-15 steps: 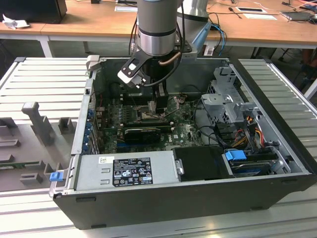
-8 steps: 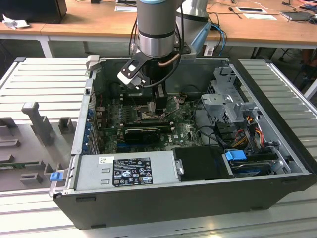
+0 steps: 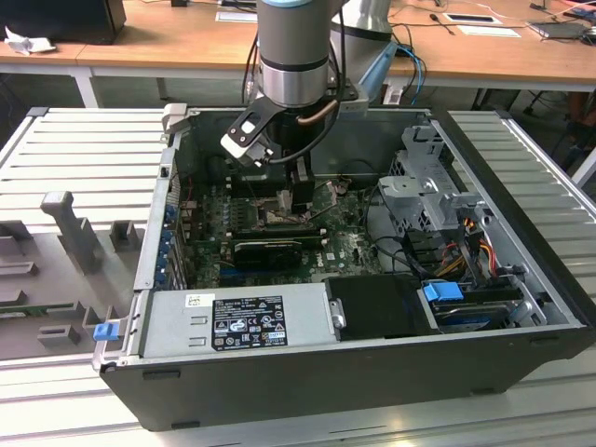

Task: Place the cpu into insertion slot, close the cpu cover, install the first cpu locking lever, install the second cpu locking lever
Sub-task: 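Place the cpu into insertion slot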

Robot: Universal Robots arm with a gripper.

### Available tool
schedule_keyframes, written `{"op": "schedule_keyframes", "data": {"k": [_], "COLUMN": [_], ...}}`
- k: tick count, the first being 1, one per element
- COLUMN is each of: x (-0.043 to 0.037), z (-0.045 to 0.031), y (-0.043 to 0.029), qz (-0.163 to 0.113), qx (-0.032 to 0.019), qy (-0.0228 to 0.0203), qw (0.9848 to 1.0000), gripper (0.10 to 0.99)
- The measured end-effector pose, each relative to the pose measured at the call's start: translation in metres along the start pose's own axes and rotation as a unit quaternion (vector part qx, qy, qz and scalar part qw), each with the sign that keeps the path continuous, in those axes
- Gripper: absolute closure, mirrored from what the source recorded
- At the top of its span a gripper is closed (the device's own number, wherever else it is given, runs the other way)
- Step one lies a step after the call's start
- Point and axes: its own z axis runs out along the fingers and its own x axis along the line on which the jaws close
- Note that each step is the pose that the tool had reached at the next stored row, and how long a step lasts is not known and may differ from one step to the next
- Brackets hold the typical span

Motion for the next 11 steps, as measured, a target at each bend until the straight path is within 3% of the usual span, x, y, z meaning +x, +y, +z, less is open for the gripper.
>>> {"op": "schedule_keyframes", "data": {"k": [6,11], "x": [0.0025,0.0115], "z": [0.0034,0.0066], "y": [-0.0002,-0.0029], "qz": [0.0,0.001], "qx": [0.0,0.0], "qy": [0.0,-0.0001], "qw": [1.0,1.0], "gripper": [0.557,0.557]}}
